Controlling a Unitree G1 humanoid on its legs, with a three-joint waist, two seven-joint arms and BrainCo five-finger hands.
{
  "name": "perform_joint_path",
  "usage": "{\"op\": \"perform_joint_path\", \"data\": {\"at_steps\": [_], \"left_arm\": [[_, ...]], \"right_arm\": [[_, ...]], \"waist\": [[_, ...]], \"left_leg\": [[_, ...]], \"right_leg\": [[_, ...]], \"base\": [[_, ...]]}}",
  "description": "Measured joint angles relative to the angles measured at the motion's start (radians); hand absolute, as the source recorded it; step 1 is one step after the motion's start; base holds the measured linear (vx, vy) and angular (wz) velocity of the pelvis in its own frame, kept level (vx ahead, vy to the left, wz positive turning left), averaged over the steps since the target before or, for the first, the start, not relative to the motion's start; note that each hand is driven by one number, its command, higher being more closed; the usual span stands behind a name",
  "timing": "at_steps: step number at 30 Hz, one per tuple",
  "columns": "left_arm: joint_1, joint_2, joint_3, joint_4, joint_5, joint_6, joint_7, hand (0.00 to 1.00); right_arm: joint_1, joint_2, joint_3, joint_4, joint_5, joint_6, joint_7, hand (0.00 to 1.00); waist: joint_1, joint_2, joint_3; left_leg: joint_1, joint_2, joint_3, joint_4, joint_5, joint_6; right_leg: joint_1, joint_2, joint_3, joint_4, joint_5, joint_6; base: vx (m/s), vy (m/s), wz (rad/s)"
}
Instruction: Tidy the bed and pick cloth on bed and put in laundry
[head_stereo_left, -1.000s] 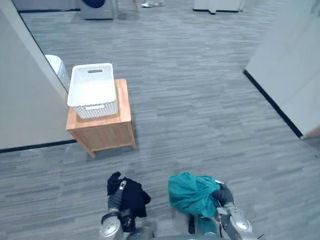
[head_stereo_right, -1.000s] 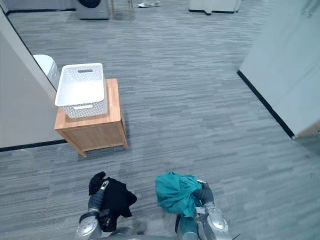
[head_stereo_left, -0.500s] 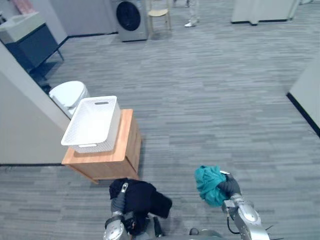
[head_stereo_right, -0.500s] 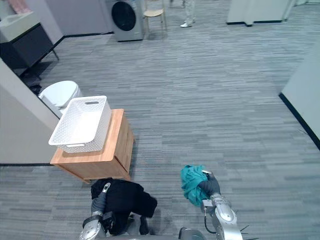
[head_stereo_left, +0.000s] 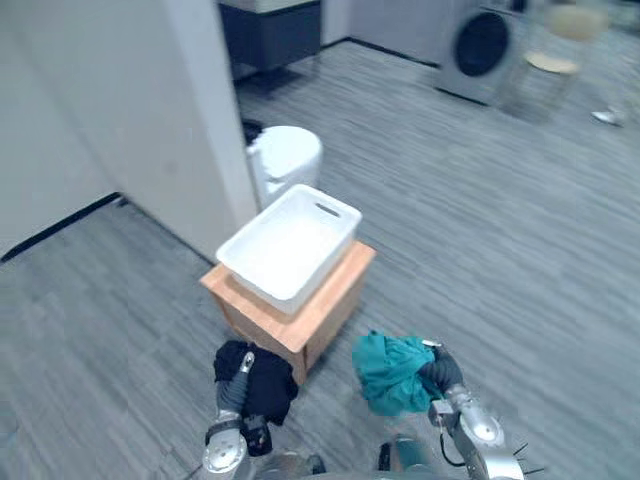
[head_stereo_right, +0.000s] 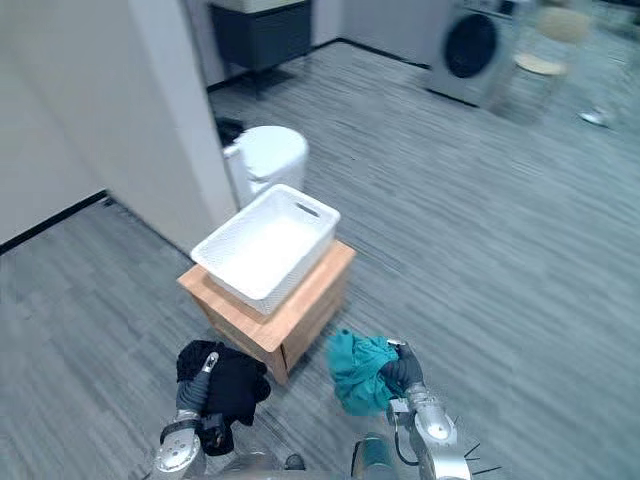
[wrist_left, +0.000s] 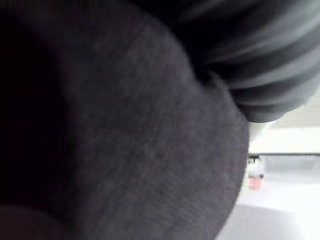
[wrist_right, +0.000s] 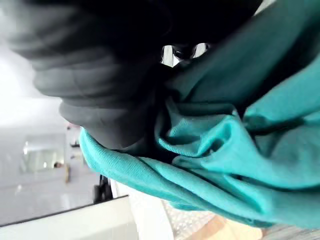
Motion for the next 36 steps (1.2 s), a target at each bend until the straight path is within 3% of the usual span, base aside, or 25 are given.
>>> {"op": "perform_joint_path", "data": {"at_steps": [1, 2, 5, 6, 7, 8, 9, 11, 14, 16, 18, 20, 22, 24, 25, 26, 27, 28, 29, 33, 36], "left_arm": [[-0.002, 0.015, 0.001, 0.001, 0.000, 0.006, -0.001, 1.00], [-0.002, 0.028, 0.003, 0.002, 0.000, 0.006, -0.001, 1.00], [0.049, 0.072, 0.038, -0.001, -0.014, 0.006, -0.007, 1.00], [0.076, 0.079, 0.063, 0.002, -0.038, 0.007, -0.015, 1.00], [0.083, 0.048, 0.079, 0.013, -0.073, 0.025, -0.017, 1.00], [0.083, 0.031, 0.075, 0.012, -0.081, 0.028, -0.024, 1.00], [0.083, 0.003, 0.076, 0.008, -0.091, 0.030, -0.040, 1.00], [0.083, -0.036, 0.082, 0.007, -0.091, 0.036, -0.071, 1.00], [0.083, -0.046, 0.082, -0.010, -0.092, 0.033, -0.088, 1.00], [0.082, -0.052, 0.082, -0.048, -0.092, 0.029, -0.088, 1.00], [0.080, -0.058, 0.080, -0.069, -0.092, 0.023, -0.087, 1.00], [0.052, -0.057, 0.069, -0.066, -0.092, 0.024, -0.089, 1.00], [0.027, -0.051, 0.038, -0.027, -0.090, 0.023, -0.103, 1.00], [0.013, -0.027, 0.005, 0.012, -0.088, 0.023, -0.112, 1.00], [0.013, -0.017, 0.001, 0.031, -0.088, 0.023, -0.116, 1.00], [0.009, -0.011, 0.002, 0.040, -0.088, 0.021, -0.124, 1.00], [0.003, 0.009, 0.004, 0.049, -0.089, 0.020, -0.130, 1.00], [0.001, 0.032, 0.003, 0.049, -0.089, 0.016, -0.132, 1.00], [-0.006, 0.039, 0.003, 0.057, -0.089, 0.017, -0.132, 1.00], [-0.022, 0.008, 0.003, 0.074, -0.089, 0.012, -0.129, 1.00], [-0.008, 0.009, 0.003, 0.076, -0.089, 0.011, -0.130, 1.00]], "right_arm": [[0.000, 0.000, -0.002, -0.002, 0.017, 0.000, -0.018, 1.00], [-0.002, 0.001, -0.004, -0.001, 0.018, 0.000, -0.025, 1.00], [-0.010, 0.001, -0.033, -0.002, 0.048, -0.003, -0.040, 1.00], [-0.015, -0.004, -0.054, -0.002, 0.055, -0.008, -0.039, 1.00], [-0.024, -0.030, -0.102, -0.002, 0.058, -0.011, -0.042, 1.00], [-0.027, -0.037, -0.123, -0.002, 0.058, -0.012, -0.045, 1.00], [-0.038, -0.050, -0.157, -0.002, 0.057, -0.013, -0.050, 1.00], [-0.056, -0.052, -0.191, -0.002, 0.055, -0.013, -0.062, 1.00], [-0.095, -0.069, -0.201, 0.001, 0.051, -0.031, -0.060, 1.00], [-0.123, -0.079, -0.201, 0.000, 0.049, -0.051, -0.061, 1.00], [-0.163, -0.091, -0.209, -0.015, 0.050, -0.063, -0.068, 1.00], [-0.178, -0.090, -0.244, -0.041, 0.049, -0.084, -0.080, 1.00], [-0.178, -0.090, -0.275, -0.076, 0.032, -0.087, -0.095, 1.00], [-0.173, -0.084, -0.273, -0.139, 0.011, -0.087, -0.108, 1.00], [-0.152, -0.081, -0.272, -0.202, 0.008, -0.088, -0.107, 1.00], [-0.137, -0.081, -0.273, -0.250, 0.004, -0.088, -0.107, 1.00], [-0.112, -0.082, -0.274, -0.363, -0.007, -0.088, -0.103, 1.00], [-0.110, -0.081, -0.274, -0.427, -0.023, -0.088, -0.092, 1.00], [-0.113, -0.085, -0.274, -0.449, -0.028, -0.089, -0.079, 1.00], [-0.193, -0.093, -0.261, -0.454, -0.025, -0.052, -0.009, 1.00], [-0.205, -0.107, -0.237, -0.469, -0.024, 0.002, 0.034, 1.00]], "waist": [[-0.005, -0.002, -0.001], [-0.005, -0.006, 0.001], [0.016, -0.032, -0.009], [0.018, -0.047, -0.028], [0.016, -0.003, -0.039], [0.007, 0.019, -0.042], [0.006, 0.036, -0.036], [0.009, 0.040, -0.021], [0.028, 0.037, -0.017], [0.037, 0.047, -0.019], [0.039, 0.030, -0.028], [0.031, -0.008, -0.017], [0.026, -0.033, 0.000], [-0.001, -0.037, 0.007], [-0.015, -0.035, 0.011], [-0.018, -0.042, 0.006], [-0.030, -0.070, -0.006], [-0.031, -0.107, -0.016], [-0.030, -0.120, -0.016], [-0.009, -0.062, -0.013], [-0.001, -0.060, -0.014]], "left_leg": [[0.011, 0.004, -0.061, 0.018, -0.018, -0.030], [0.022, 0.008, -0.092, 0.034, -0.033, -0.053], [0.093, 0.033, -0.173, 0.114, -0.158, -0.125], [0.111, 0.045, -0.189, 0.139, -0.202, -0.152], [0.096, 0.119, -0.160, 0.207, -0.223, -0.185], [0.057, 0.161, -0.104, 0.260, -0.205, -0.193], [0.017, 0.215, -0.003, 0.327, -0.157, -0.190], [0.003, 0.233, 0.119, 0.326, -0.134, -0.196], [-0.003, 0.131, 0.133, 0.173, -0.128, -0.194], [-0.032, 0.120, 0.138, 0.110, -0.048, -0.125], [-0.030, 0.094, 0.129, 0.048, -0.010, -0.119], [-0.020, 0.051, 0.110, -0.016, 0.009, -0.112], [0.011, 0.018, 0.059, -0.059, 0.017, -0.106], [0.045, 0.018, -0.014, -0.050, 0.040, -0.088], [0.051, 0.022, -0.055, -0.043, 0.039, -0.087], [0.049, 0.022, -0.075, -0.042, 0.039, -0.087], [0.034, 0.010, -0.114, -0.029, 0.038, -0.090], [0.021, -0.016, -0.135, -0.008, 0.031, -0.101], [0.020, -0.028, -0.141, 0.005, 0.023, -0.109], [-0.003, 0.021, -0.136, 0.035, -0.010, -0.122], [0.007, 0.033, -0.118, 0.006, -0.008, -0.124]], "right_leg": [[0.002, -0.002, 0.073, -0.117, 0.074, 0.014], [0.001, -0.006, 0.097, -0.152, 0.105, 0.020], [-0.001, -0.014, 0.084, -0.102, 0.142, -0.005], [-0.005, -0.014, 0.063, -0.058, 0.195, -0.001], [0.005, 0.026, -0.004, -0.015, 0.200, -0.016], [0.012, 0.039, -0.035, -0.022, 0.192, -0.033], [0.033, 0.051, -0.068, -0.051, 0.192, -0.057], [0.111, 0.043, -0.101, -0.133, 0.217, -0.079], [0.202, 0.036, -0.126, -0.208, 0.219, -0.098], [0.216, 0.051, -0.145, -0.217, 0.218, -0.098], [0.213, 0.036, -0.162, -0.225, 0.210, -0.091], [0.179, -0.004, -0.187, -0.166, 0.167, -0.074], [0.125, -0.049, -0.206, 0.019, 0.128, -0.042], [0.064, -0.042, -0.172, 0.225, 0.132, -0.061], [0.058, -0.008, -0.109, 0.224, 0.072, -0.067], [0.060, 0.010, -0.070, 0.187, 0.054, -0.064], [0.072, 0.033, 0.002, 0.064, 0.064, -0.065], [0.087, 0.026, 0.037, -0.029, 0.171, -0.080], [0.096, 0.010, 0.040, -0.037, 0.170, -0.048], [0.159, 0.040, 0.016, -0.169, 0.206, -0.067], [0.185, 0.051, 0.033, -0.224, 0.231, -0.071]], "base": [[0.40, -0.363, 1.55], [0.44, -0.426, 1.44], [0.48, -0.549, 0.94], [0.44, -0.527, 0.76], [0.39, -0.448, 0.78], [0.35, -0.417, 0.80], [0.27, -0.317, 0.55], [0.34, -0.367, 0.55], [0.23, -0.187, 0.20], [0.11, -0.062, 0.01], [0.06, 0.004, 0.15], [0.05, 0.049, 0.48], [0.04, 0.074, 0.70], [0.06, 0.107, 0.99], [0.11, 0.059, 1.11], [0.17, -0.066, 1.21], [0.18, -0.128, 1.10], [0.18, -0.158, 1.03], [0.16, -0.093, 0.60], [0.07, -0.023, 0.09], [0.03, -0.006, -0.16]]}}
